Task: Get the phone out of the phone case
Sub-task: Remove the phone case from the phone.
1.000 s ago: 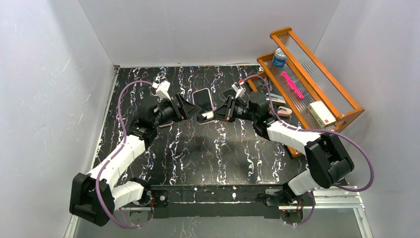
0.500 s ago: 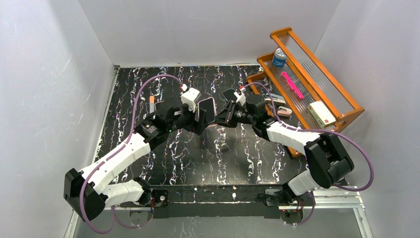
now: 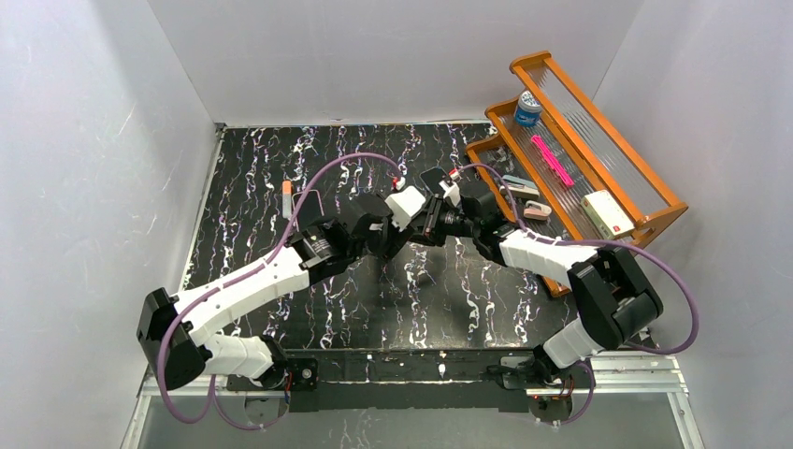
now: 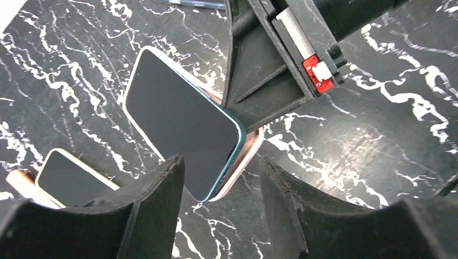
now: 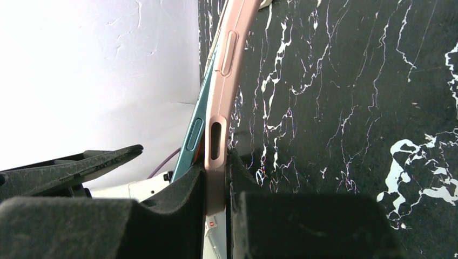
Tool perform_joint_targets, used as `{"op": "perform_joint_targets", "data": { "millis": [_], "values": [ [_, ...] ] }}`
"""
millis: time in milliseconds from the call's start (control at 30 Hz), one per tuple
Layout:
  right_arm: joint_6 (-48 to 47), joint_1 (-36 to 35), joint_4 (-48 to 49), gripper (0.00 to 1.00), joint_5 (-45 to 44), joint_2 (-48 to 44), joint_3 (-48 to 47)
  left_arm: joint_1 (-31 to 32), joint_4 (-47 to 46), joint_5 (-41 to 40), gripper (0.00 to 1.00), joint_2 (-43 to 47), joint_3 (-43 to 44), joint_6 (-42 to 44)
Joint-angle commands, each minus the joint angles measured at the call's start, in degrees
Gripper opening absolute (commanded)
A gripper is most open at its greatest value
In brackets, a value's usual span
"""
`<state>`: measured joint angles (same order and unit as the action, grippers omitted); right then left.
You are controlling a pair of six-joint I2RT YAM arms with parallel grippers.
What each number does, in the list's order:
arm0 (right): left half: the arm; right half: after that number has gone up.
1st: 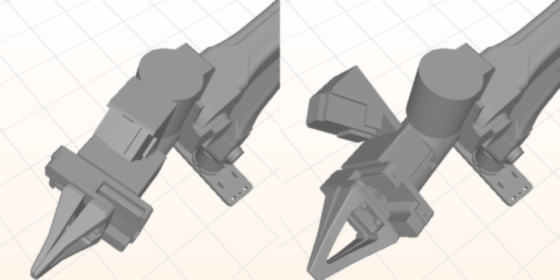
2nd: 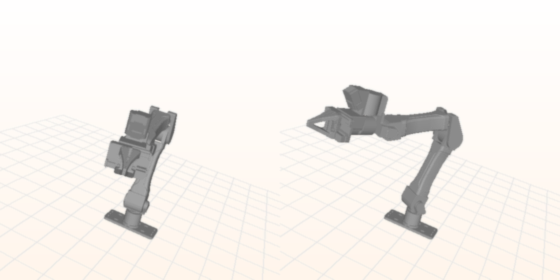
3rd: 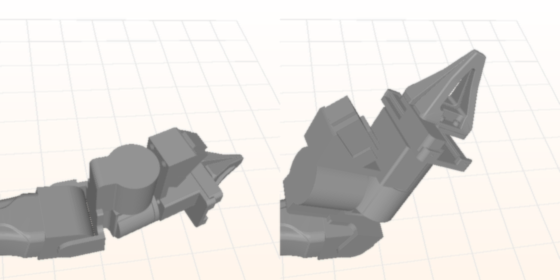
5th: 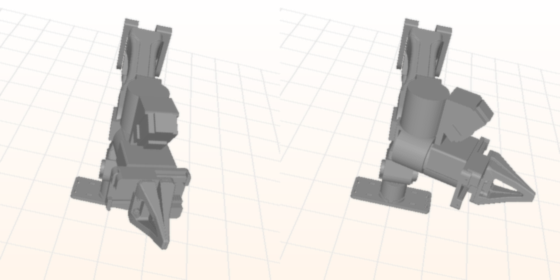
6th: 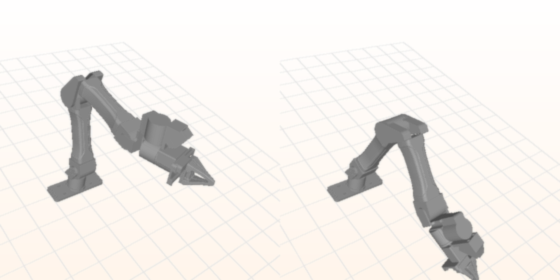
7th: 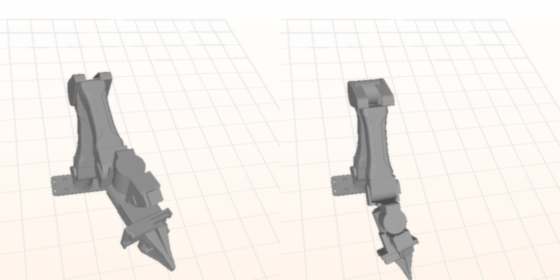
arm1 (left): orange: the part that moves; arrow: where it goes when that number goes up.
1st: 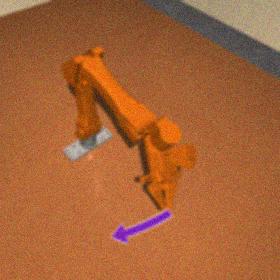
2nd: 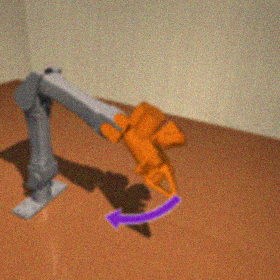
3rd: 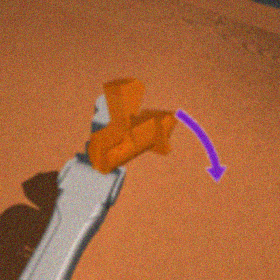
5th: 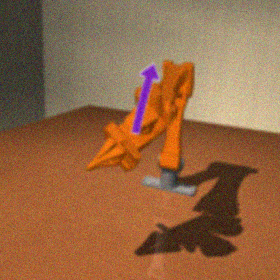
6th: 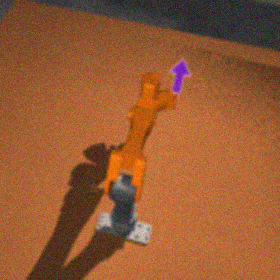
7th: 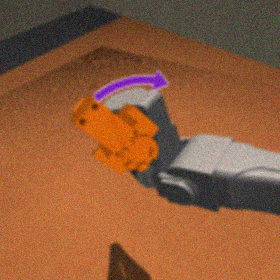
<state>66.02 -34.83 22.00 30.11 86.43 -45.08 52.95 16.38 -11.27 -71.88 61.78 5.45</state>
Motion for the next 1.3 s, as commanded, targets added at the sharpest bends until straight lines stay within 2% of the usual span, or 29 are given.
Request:
{"op": "perform_joint_targets", "data": {
  "millis": [0, 367, 733, 933, 1267],
  "values": [
    [1.9, -0.5, 5.9, 0.01, 2.2, 0.3, -0.3, 1.9, 1.8, -6.8, 0.5, -0.4, 1.2, 3.7],
    [2.6, -1.5, 6.5, 0.01, 3.7, 2.3, -1.6, 2.4, 0.6, -8.8, 0.46, -1.9, -1.2, 3.5],
    [2.5, -1.9, 5.3, 0.01, 3.9, 2.2, -2.6, 2.7, 0.9, -5.2, 0.46, 0.7, -4.9, 4.2],
    [2.5, -2.3, 4.9, 0.01, 4.3, 2.2, -3.1, 3.0, 0.8, -10.6, 0.46, -0.5, -5.6, 4.5],
    [5.1, -3.2, 6.3, 0.01, 5.4, 1.0, -3.3, 4.2, -0.3, -12.3, 0.45, -3.2, -7.1, 5.8]
  ]
}}
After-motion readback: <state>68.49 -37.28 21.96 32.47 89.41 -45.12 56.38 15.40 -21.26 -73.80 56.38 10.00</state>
